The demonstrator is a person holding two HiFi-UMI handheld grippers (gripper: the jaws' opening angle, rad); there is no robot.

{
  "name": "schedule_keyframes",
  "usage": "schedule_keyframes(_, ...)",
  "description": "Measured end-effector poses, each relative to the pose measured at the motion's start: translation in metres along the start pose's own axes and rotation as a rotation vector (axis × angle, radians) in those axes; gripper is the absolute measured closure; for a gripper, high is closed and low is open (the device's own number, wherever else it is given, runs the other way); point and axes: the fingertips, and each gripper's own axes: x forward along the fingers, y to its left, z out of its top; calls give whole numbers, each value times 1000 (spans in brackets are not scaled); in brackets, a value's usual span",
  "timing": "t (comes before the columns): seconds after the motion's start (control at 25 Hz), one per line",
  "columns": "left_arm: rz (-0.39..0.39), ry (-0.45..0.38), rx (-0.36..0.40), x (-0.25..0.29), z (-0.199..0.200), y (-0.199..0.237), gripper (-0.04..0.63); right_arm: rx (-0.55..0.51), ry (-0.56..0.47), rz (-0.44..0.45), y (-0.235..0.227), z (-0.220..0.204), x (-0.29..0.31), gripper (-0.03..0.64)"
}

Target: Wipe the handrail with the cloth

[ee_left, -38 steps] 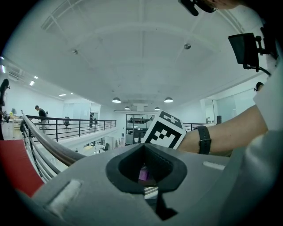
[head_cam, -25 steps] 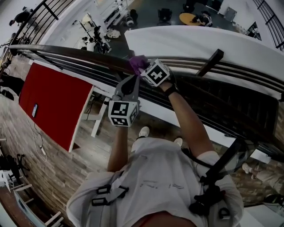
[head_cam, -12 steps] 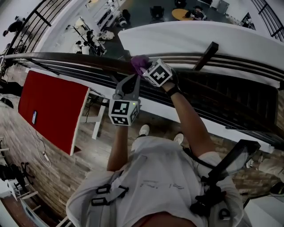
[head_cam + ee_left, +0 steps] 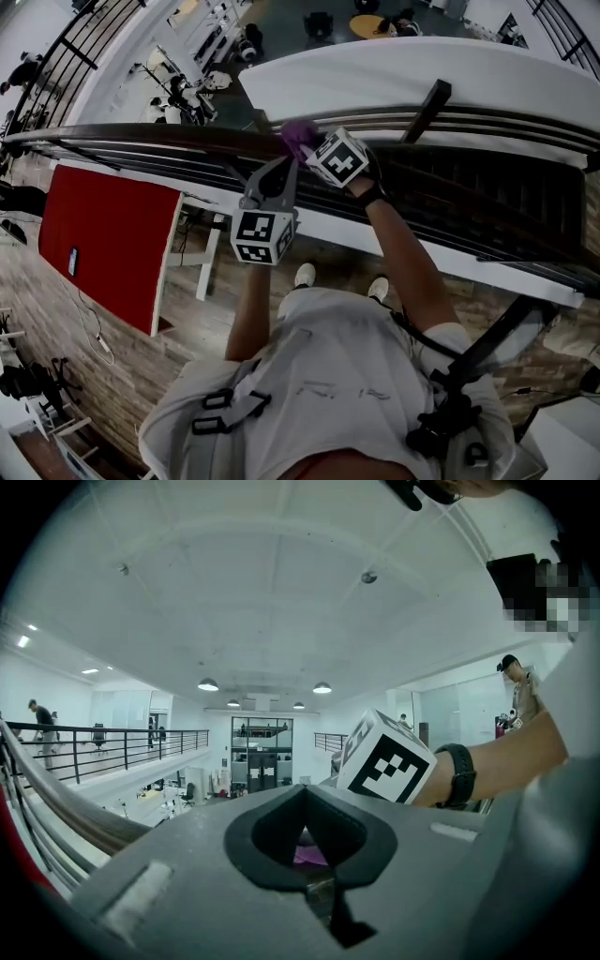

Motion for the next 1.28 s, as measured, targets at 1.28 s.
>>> schedule_keyframes(1.28, -130, 6, 23, 34, 6, -56, 594, 31, 7, -56, -10, -45, -58, 559)
